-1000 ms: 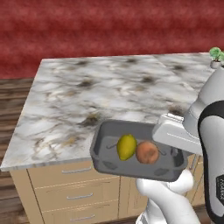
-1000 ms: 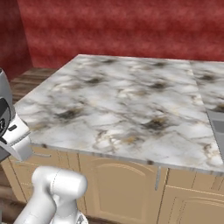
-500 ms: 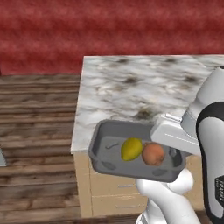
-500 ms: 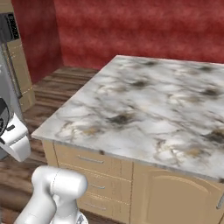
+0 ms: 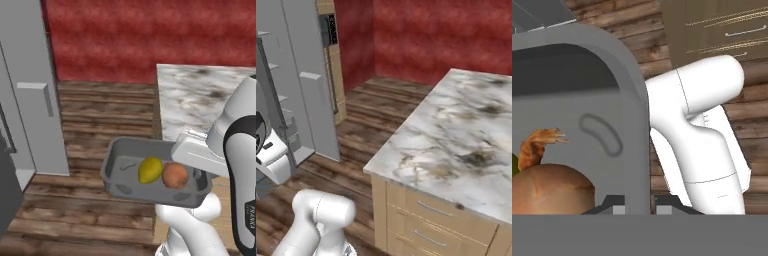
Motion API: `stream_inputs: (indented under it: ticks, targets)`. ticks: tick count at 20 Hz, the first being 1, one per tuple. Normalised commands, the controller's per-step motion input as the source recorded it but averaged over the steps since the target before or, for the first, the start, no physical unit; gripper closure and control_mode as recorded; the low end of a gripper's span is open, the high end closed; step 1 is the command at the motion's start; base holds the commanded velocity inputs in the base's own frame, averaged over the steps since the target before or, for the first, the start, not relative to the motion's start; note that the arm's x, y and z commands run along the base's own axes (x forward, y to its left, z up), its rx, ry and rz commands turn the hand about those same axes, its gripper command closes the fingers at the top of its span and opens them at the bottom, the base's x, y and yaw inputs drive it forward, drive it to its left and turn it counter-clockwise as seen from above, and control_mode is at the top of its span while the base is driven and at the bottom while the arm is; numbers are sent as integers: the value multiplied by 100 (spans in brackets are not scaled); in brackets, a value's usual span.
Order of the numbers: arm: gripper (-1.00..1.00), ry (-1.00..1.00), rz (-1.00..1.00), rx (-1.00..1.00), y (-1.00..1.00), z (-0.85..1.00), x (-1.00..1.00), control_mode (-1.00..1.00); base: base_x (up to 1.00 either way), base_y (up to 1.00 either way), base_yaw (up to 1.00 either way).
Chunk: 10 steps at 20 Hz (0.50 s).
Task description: Take the lemon and onion out of the freezer and place them in the tupperware container on the counter. Then put the tupperware containing the vegetables back in the freezer.
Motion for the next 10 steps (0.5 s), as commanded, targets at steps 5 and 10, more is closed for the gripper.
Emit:
stream_inputs:
  ticks: [5,10]
  targets:
    - [100,0,0,0,0,0,0,100,13,100,29]
    - [100,0,0,0,0,0,0,100,36,100,33]
